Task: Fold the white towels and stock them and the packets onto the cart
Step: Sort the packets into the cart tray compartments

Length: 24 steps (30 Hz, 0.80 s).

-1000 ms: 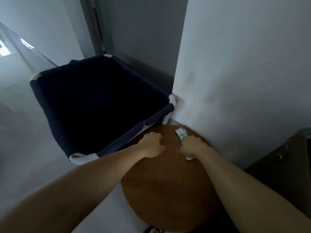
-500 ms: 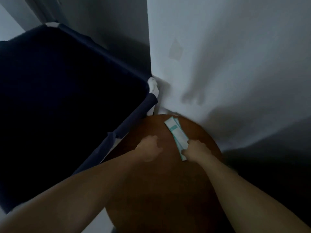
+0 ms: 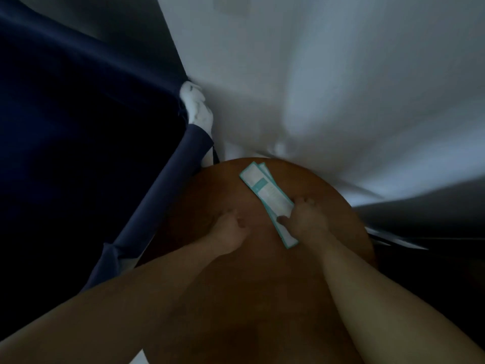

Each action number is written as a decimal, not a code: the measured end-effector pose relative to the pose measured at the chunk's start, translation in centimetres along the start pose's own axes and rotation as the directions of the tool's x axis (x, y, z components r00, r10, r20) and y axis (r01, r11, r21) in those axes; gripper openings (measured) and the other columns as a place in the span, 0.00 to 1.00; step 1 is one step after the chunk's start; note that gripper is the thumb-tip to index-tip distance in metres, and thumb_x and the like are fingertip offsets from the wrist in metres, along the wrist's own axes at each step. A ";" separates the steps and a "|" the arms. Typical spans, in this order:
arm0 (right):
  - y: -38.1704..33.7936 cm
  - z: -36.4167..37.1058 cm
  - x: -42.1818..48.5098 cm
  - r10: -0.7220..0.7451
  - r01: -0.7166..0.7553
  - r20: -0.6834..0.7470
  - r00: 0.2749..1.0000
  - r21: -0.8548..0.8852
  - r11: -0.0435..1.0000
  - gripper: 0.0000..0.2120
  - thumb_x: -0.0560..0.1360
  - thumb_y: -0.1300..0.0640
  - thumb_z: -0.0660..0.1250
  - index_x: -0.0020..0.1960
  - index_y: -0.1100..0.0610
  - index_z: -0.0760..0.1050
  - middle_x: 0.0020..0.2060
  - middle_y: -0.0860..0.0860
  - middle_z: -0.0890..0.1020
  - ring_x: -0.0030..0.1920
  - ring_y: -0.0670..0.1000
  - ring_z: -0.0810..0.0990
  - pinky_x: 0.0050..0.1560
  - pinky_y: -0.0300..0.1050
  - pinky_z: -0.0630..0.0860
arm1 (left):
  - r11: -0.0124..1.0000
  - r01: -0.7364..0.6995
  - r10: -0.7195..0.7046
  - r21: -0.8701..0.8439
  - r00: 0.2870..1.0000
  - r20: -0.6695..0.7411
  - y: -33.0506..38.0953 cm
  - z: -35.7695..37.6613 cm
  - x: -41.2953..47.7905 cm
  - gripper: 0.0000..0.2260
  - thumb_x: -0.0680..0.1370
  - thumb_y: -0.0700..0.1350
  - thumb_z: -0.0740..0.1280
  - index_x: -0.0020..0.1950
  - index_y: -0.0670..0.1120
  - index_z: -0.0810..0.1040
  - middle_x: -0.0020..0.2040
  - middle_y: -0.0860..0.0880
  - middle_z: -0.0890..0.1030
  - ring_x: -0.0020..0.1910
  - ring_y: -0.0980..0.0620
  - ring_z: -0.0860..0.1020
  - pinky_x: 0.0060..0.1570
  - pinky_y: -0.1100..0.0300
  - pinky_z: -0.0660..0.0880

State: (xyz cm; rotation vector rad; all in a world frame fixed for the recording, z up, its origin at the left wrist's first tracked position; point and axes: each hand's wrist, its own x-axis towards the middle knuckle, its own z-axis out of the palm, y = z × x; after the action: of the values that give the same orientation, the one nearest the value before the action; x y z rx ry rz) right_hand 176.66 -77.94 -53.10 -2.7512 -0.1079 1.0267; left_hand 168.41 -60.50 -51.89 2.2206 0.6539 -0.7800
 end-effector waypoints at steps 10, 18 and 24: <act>1.2 0.7 0.3 0.053 -0.036 -0.051 0.997 0.295 0.955 0.24 0.74 0.49 0.74 0.60 0.66 0.77 0.54 0.61 0.82 0.54 0.61 0.80 0.41 0.43 0.65 | 0.998 -0.024 0.021 -0.065 0.999 -0.048 -0.1 1.0 1.0 0.18 0.77 0.45 0.69 0.65 0.40 0.76 0.64 0.42 0.76 0.62 0.44 0.75 0.62 0.56 0.71; 0.7 3.0 -0.3 0.158 -0.130 0.002 0.987 0.578 0.805 0.26 0.72 0.48 0.76 0.60 0.67 0.77 0.55 0.62 0.82 0.56 0.61 0.81 0.46 0.46 0.73 | 0.993 -0.012 0.004 -0.121 0.998 -0.065 -0.7 1.6 1.1 0.17 0.75 0.43 0.69 0.63 0.39 0.76 0.62 0.41 0.77 0.61 0.43 0.75 0.57 0.58 0.72; -3.2 6.6 -0.6 0.261 -0.244 0.035 0.965 0.492 0.836 0.33 0.68 0.35 0.73 0.60 0.60 0.76 0.55 0.58 0.83 0.56 0.60 0.82 0.53 0.51 0.79 | 0.986 0.055 -0.063 -0.157 0.997 -0.047 -1.9 2.4 0.9 0.17 0.76 0.42 0.67 0.64 0.40 0.76 0.61 0.42 0.78 0.58 0.44 0.77 0.55 0.56 0.75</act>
State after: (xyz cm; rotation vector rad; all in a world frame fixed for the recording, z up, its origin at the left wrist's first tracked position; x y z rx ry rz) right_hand 171.85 -73.77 -56.93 -2.3410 0.4751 0.9081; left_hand 167.00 -60.79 -54.73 2.0935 0.7818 -0.6784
